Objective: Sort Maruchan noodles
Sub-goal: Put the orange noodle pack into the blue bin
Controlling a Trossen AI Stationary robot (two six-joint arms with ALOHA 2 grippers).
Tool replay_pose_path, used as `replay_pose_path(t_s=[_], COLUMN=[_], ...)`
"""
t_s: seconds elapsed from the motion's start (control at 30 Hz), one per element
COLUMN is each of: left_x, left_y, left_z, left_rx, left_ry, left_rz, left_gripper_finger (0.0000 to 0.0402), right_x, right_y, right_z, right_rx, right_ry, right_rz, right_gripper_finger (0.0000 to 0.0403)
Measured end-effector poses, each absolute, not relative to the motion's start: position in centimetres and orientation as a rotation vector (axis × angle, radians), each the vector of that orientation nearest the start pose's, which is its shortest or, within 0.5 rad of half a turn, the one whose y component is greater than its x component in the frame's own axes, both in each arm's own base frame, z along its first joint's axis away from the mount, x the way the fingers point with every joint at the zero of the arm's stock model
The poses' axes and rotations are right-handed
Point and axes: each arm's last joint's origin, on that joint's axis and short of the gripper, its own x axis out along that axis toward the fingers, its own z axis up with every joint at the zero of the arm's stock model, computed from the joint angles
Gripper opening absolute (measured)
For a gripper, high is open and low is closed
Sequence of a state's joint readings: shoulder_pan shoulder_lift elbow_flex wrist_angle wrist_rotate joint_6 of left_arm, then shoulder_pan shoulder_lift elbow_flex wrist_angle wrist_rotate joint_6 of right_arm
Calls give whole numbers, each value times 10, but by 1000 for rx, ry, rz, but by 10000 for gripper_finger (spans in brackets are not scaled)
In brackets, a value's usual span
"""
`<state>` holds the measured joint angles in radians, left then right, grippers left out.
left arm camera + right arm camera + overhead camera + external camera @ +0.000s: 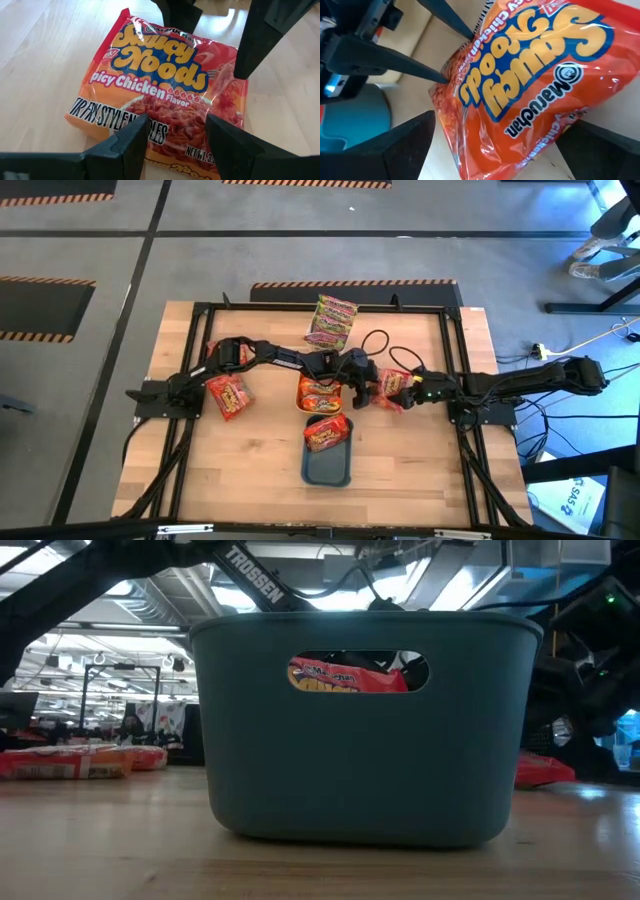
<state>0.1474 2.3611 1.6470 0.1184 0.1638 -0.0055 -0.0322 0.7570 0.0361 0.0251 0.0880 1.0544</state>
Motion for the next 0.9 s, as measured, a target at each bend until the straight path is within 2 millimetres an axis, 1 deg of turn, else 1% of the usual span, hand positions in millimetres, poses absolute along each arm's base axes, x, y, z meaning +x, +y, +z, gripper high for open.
replay_pose_path(t_s=[0.13, 0.57, 0.77, 0.83, 0.9], left_x=[507, 507, 510, 511, 511], left_y=[71, 64, 58, 56, 55], left_z=[120, 123, 124, 125, 125], left_rx=[-98, -101, -110, -113, -105], left_ry=[590, 587, 543, 538, 537], left_rz=[-14, -11, -68, -80, -75], left_gripper_finger=[192, 192, 192, 192, 192], right_x=[125, 132, 135, 135, 134], right_y=[-7, -8, -9, -9, -9], right_z=[104, 113, 119, 120, 118], right_rx=[1002, 959, 950, 942, 940], right_ry=[513, 404, 332, 325, 343], right_rz=[-474, -406, -405, -408, -417], right_gripper_finger=[392, 392, 392, 388, 375])
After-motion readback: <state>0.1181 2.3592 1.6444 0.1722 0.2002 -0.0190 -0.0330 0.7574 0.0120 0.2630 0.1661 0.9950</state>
